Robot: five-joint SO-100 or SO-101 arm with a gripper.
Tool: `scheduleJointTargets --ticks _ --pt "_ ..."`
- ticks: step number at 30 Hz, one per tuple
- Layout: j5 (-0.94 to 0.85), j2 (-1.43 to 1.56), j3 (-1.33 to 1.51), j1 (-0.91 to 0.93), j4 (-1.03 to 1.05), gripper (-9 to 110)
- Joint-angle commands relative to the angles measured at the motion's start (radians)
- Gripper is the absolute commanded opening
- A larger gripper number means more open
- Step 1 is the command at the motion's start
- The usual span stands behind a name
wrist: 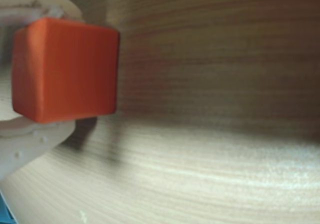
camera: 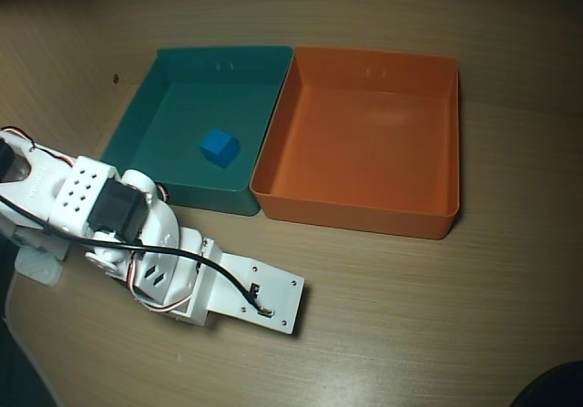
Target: Grasp a cube and put it in the box.
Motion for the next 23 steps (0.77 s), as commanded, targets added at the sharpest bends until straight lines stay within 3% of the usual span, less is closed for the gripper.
scheduleJointTargets --ticks 1,10,23 --pt "0.008 0.021 -0.037 0.003 0.005 -7" --pt "0.008 0.057 -0.060 0.003 -0.002 -6" --pt "0.002 0.374 -0.227 -0.014 -0.003 -6"
